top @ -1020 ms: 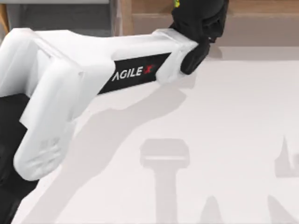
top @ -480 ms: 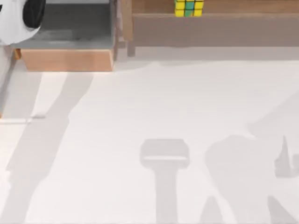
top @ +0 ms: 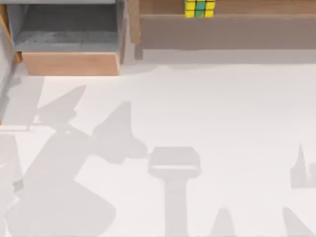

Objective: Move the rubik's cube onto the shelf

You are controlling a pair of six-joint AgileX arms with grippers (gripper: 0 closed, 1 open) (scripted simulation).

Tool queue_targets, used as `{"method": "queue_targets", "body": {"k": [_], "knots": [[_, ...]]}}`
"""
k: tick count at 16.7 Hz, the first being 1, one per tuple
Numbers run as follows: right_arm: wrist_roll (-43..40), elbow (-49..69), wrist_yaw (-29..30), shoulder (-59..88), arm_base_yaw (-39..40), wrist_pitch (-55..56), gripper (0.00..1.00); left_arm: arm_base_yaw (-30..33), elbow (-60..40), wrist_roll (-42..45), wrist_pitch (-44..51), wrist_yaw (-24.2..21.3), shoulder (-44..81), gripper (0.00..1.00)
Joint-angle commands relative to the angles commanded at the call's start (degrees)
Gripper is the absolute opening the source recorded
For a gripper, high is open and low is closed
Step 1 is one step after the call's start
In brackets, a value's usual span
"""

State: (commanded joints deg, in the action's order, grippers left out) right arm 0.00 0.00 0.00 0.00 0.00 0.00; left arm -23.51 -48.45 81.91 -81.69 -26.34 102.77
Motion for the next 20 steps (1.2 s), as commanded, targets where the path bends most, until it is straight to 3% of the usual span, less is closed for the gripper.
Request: {"method": "queue_targets", "body": {"k": [5, 9, 16, 20], "knots": [[0.00, 0.00, 0.00, 0.00, 0.00, 0.00, 1.00, -15.87, 16.07, 7.39, -5.74, -11.55, 3.23, 1.00], [0.00, 0.00, 0.00, 0.00, 0.00, 0.00, 1.00, -18.47, 22.50, 9.16, -6.77, -16.36, 9.36, 1.00], [0.00, 0.00, 0.00, 0.00, 0.00, 0.00, 1.00, -17.79, 23.23, 9.21, -6.52, -17.19, 11.21, 1.00], [0.00, 0.00, 0.00, 0.00, 0.00, 0.00, 1.00, -15.65, 20.71, 9.22, -4.98, -15.28, 12.37, 1.00]]}}
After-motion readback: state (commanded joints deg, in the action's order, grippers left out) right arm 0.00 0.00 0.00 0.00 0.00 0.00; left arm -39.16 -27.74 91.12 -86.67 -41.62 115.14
